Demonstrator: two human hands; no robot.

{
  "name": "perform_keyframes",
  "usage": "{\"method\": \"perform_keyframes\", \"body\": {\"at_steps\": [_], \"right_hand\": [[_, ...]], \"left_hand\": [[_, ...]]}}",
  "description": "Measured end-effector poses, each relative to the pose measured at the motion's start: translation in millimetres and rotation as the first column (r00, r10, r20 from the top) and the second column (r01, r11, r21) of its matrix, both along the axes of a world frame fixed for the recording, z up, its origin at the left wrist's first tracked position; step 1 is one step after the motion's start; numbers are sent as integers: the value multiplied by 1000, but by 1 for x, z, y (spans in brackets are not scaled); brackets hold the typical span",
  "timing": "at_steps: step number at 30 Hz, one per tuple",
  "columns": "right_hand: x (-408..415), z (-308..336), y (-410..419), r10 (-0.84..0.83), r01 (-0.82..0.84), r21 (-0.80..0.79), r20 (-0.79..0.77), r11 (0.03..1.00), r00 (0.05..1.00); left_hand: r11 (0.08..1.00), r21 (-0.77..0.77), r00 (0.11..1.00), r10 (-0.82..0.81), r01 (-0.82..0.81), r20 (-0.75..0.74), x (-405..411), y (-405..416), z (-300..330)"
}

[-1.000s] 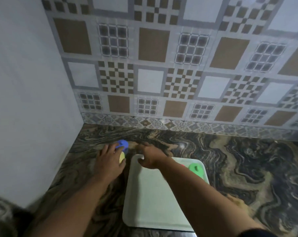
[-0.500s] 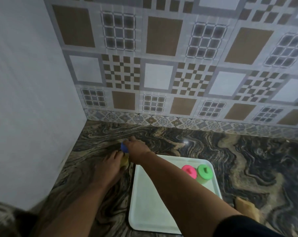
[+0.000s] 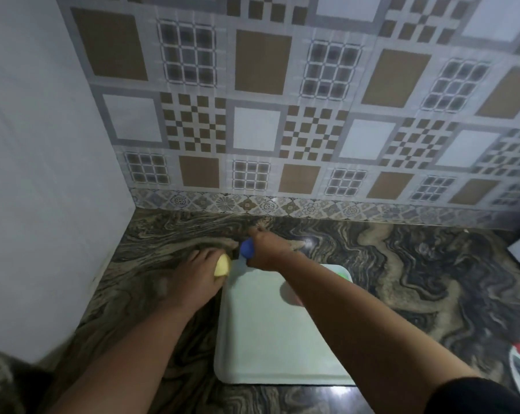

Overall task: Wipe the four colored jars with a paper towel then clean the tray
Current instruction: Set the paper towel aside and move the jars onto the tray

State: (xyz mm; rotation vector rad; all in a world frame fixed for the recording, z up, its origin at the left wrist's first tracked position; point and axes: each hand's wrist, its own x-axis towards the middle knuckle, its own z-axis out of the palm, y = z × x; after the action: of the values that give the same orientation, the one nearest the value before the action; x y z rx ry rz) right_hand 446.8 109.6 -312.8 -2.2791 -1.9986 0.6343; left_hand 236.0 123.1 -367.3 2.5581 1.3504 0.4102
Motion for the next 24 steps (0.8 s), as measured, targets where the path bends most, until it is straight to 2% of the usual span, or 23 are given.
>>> {"method": "perform_keyframes", "body": {"at_steps": [6, 16, 20, 24], "right_hand": [[34, 2, -44, 26, 13, -167, 225, 986, 974], [34, -13, -83, -6, 69, -245, 248, 967, 969], [39, -7, -97, -72, 97, -91, 243, 991, 967], [66, 15, -121, -201, 190, 95, 124, 977, 972]], "left_hand": [[994, -31, 995, -102, 103, 17, 46, -27, -3], [979, -106, 983, -178, 172, -47, 80, -49, -17], [988, 17, 983, -153, 156, -102, 79, -52, -9], [967, 180, 984, -175, 178, -33, 99, -61, 7]]}}
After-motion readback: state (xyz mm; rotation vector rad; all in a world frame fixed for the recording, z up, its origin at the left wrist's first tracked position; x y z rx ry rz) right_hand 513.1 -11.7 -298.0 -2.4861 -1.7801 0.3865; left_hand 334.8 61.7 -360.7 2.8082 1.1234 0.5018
